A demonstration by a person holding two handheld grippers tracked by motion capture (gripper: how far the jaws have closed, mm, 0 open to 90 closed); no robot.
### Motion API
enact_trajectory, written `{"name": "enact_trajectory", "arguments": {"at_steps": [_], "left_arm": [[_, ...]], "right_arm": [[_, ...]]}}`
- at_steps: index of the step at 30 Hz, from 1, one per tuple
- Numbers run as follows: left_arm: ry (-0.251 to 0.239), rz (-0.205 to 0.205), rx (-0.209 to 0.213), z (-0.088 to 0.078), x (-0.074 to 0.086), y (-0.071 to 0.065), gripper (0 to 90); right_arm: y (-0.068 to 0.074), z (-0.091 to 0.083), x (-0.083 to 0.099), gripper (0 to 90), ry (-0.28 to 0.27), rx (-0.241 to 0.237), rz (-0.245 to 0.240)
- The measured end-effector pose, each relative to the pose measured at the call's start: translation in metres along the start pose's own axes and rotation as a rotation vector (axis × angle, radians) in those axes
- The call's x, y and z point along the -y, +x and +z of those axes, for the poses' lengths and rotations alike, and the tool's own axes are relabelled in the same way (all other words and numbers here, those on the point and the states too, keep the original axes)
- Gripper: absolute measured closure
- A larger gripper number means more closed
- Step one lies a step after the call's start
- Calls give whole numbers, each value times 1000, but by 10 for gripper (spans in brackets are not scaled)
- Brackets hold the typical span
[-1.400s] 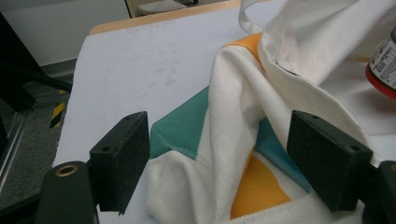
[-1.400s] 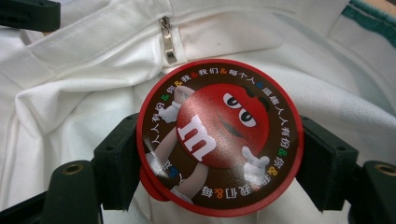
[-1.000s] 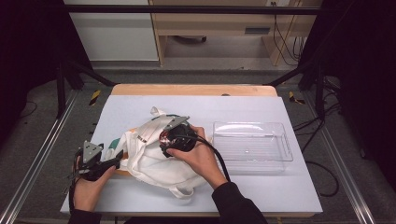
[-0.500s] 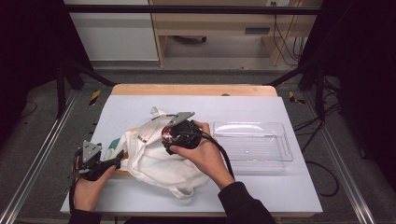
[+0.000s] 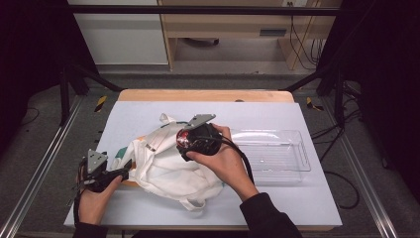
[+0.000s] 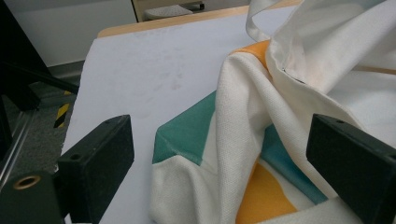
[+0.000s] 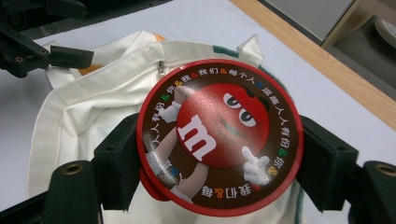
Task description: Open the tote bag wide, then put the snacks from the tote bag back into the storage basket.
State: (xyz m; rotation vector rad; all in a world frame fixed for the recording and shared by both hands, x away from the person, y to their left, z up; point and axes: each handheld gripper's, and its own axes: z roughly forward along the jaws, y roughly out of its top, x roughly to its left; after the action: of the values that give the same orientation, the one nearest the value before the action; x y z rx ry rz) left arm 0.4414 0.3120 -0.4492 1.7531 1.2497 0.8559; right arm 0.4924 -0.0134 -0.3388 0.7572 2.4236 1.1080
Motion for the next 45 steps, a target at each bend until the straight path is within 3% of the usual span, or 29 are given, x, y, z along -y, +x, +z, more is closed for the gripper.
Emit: {"name": "enact_trajectory", "arguments": {"at_steps": [19, 45], "left_arm": [[-1, 11, -12, 1, 0, 0, 74], [-3, 18, -22, -1, 0, 0, 73]], "right_arm": [[-30, -51, 17, 261, -16, 33, 48], [-76, -91, 53, 261, -5, 102, 110]]}}
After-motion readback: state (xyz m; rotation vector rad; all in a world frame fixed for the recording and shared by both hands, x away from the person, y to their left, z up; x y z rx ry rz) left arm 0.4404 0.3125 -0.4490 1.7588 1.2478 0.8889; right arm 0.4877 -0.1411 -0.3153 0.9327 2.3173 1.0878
